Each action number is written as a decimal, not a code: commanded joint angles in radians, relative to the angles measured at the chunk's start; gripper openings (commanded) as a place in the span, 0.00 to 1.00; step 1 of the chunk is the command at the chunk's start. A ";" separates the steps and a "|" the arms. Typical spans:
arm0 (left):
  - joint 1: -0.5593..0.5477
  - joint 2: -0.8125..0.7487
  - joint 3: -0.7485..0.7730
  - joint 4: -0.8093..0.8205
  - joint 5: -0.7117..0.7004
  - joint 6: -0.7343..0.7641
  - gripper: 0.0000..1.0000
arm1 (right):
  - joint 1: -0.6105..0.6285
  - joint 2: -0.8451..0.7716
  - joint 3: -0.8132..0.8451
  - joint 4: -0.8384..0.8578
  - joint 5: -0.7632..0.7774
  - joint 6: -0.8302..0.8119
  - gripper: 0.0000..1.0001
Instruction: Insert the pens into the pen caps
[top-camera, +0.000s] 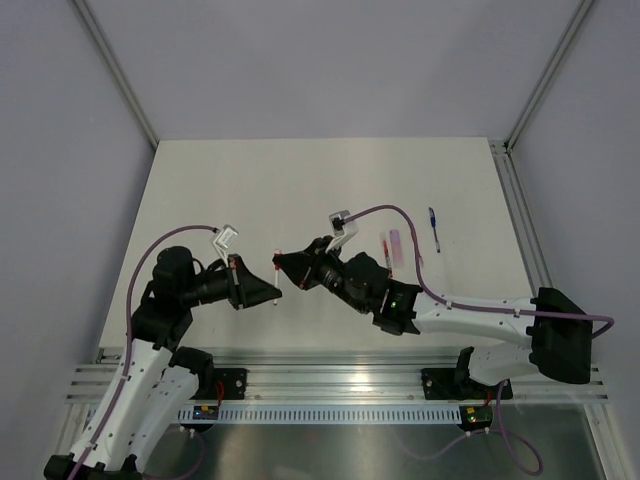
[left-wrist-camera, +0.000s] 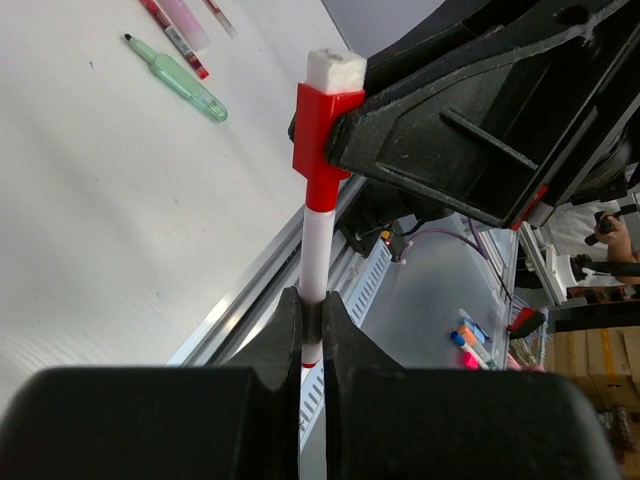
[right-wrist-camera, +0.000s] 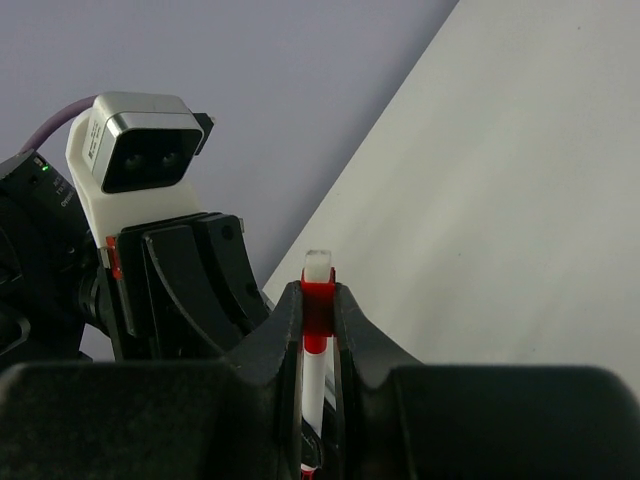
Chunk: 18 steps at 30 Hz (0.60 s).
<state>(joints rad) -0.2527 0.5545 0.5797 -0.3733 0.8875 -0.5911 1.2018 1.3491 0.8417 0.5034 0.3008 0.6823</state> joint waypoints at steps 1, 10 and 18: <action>0.029 0.028 0.129 0.343 -0.168 -0.058 0.00 | 0.140 0.027 -0.078 -0.259 -0.212 0.022 0.00; 0.029 0.061 0.158 0.340 -0.242 -0.072 0.00 | 0.254 0.051 -0.085 -0.285 -0.169 0.039 0.00; 0.041 0.078 0.138 0.306 -0.294 -0.055 0.00 | 0.298 -0.001 -0.108 -0.353 -0.124 0.046 0.00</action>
<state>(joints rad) -0.2691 0.6113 0.6212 -0.4763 0.9131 -0.6174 1.3136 1.3273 0.8055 0.4942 0.5072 0.6975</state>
